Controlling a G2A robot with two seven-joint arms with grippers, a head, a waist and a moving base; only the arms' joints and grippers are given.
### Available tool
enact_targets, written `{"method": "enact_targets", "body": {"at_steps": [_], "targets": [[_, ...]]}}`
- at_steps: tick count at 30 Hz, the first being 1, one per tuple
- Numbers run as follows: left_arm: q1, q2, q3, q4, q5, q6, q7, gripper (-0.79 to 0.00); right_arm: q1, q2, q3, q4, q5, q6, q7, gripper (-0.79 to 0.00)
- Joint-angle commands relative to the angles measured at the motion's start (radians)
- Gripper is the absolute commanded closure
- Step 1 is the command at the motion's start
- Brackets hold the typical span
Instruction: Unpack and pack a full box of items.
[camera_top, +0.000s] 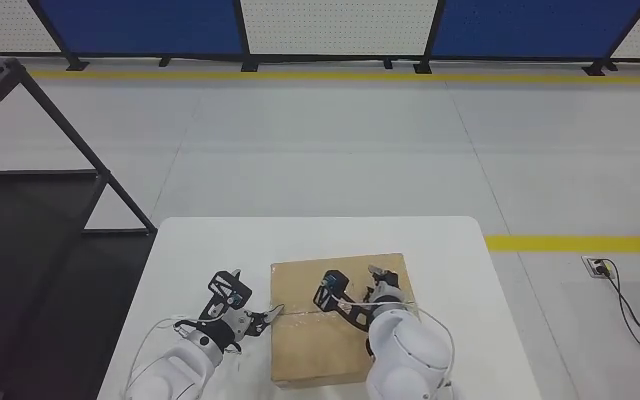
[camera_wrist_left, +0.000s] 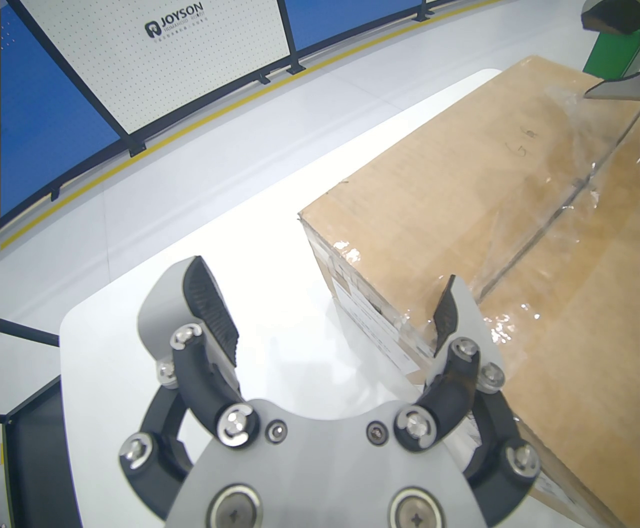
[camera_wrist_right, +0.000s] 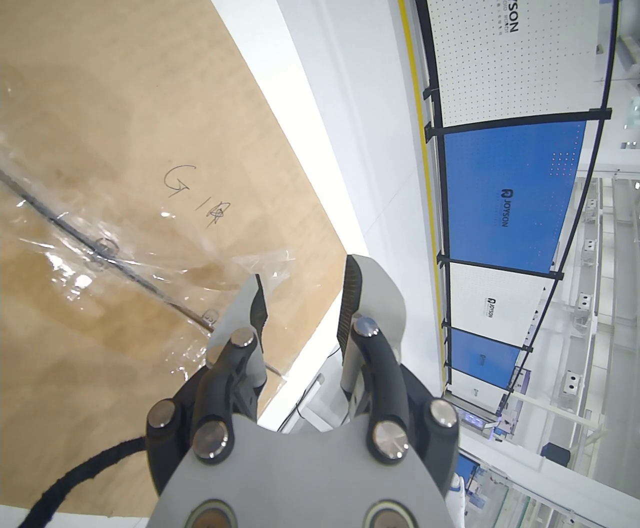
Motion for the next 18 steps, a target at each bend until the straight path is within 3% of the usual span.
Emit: {"method": "enact_targets", "body": {"at_steps": [1,10,13,15,16,18], "targets": [[0.000,0.000,0.000,0.000,0.000,0.000,0.000,-0.785,-0.006,0.001,0.000,-0.005,0.000,-0.017,-0.002,-0.342],[0.000,0.000,0.000,0.000,0.000,0.000,0.000,-0.785,0.001,-0.004,0.003,0.024,0.004,-0.021,0.004,-0.323],[0.000,0.000,0.000,0.000,0.000,0.000,0.000,-0.785,0.018,-0.009,0.002,0.049,0.017,-0.007,0.018,-0.219],[0.000,0.000,0.000,0.000,0.000,0.000,0.000,-0.785,0.028,-0.012,0.003,0.061,0.029,0.004,0.029,-0.049],[0.000,0.000,0.000,0.000,0.000,0.000,0.000,-0.785,0.032,-0.014,0.004,0.066,0.034,0.009,0.034,0.000],[0.000,0.000,0.000,0.000,0.000,0.000,0.000,-0.785,0.037,-0.017,0.005,0.070,0.045,0.019,0.044,0.000]]}}
